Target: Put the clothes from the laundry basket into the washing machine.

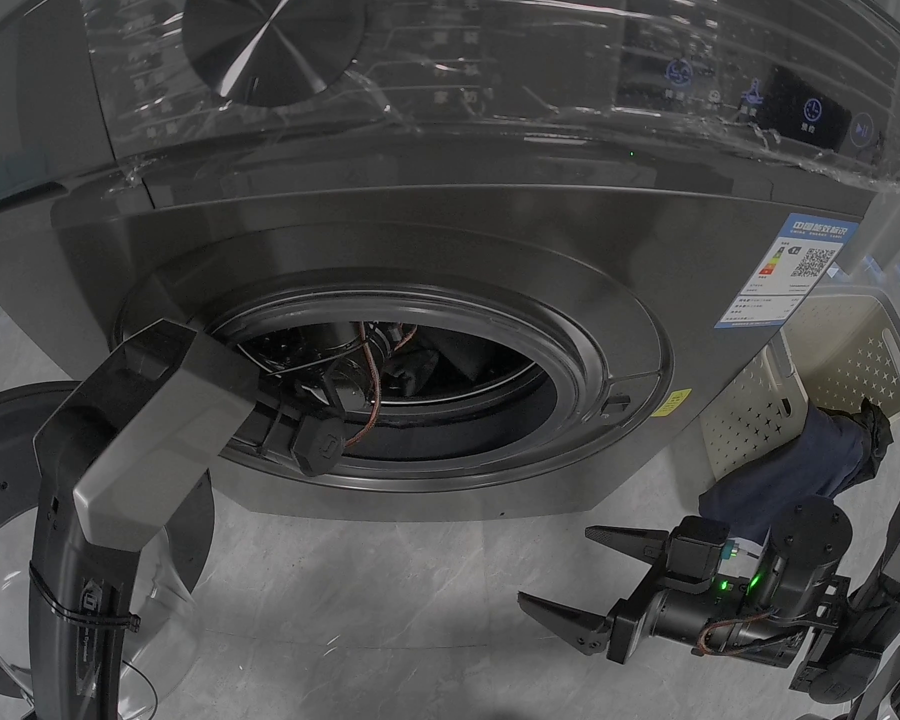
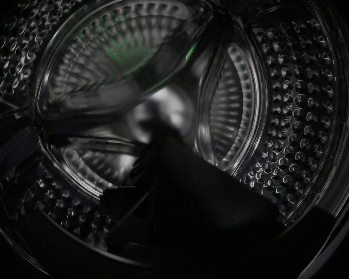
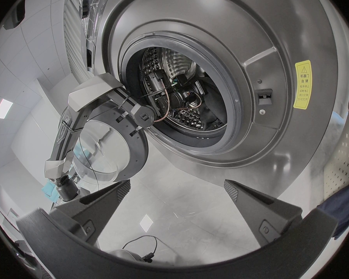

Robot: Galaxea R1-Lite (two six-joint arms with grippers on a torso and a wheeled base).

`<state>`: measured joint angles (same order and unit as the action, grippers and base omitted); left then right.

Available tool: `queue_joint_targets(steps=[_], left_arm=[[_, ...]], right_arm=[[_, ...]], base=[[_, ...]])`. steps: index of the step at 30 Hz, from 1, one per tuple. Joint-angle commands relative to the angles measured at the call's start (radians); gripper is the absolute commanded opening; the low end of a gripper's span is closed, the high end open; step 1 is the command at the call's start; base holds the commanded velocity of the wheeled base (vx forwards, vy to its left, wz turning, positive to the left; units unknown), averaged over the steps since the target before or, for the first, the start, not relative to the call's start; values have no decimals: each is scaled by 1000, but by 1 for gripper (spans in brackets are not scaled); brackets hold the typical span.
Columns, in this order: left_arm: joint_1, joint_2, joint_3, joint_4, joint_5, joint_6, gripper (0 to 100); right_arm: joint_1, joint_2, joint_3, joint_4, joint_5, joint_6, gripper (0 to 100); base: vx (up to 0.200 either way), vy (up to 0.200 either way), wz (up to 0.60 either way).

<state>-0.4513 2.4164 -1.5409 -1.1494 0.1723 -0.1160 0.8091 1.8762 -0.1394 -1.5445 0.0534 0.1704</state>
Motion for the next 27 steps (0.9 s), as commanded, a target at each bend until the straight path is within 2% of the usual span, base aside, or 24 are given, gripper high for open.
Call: queue_joint_targets(steps=[1,4,6,8,12,17,20,25,27], left_arm=[[6,-33,70,69,10,-85,100],[2,-103,130,148,10,-152,100],[0,-149,171,203,7,-171,100],[2,-172,199,229,1,-171,100],[-21,-269,340,286,-17,-168,100],[-104,-392,536,295,-42,-165,100],[-158,-438,631,293,-39,-159,100],[-158,-439,717,275,-33,-93,100],[-158,-436,717,270,-31,-87,100]], right_arm=[[1,4,1,0,2,0,100],[1,4,1,0,2,1,100],[1,3,1,0,2,1,100],[1,3,1,0,2,0,100],[1,3,1,0,2,0,100],[1,3,3,0,2,0,100],[1,1,4,0,2,0,100],[7,1,11,0,0,0,100],[7,1,12,0,0,0,100]], base=[[0,0,0],[0,0,0],[0,0,0],[0,0,0],[0,0,0],[0,0,0],[0,0,0],[0,0,0],[0,0,0]])
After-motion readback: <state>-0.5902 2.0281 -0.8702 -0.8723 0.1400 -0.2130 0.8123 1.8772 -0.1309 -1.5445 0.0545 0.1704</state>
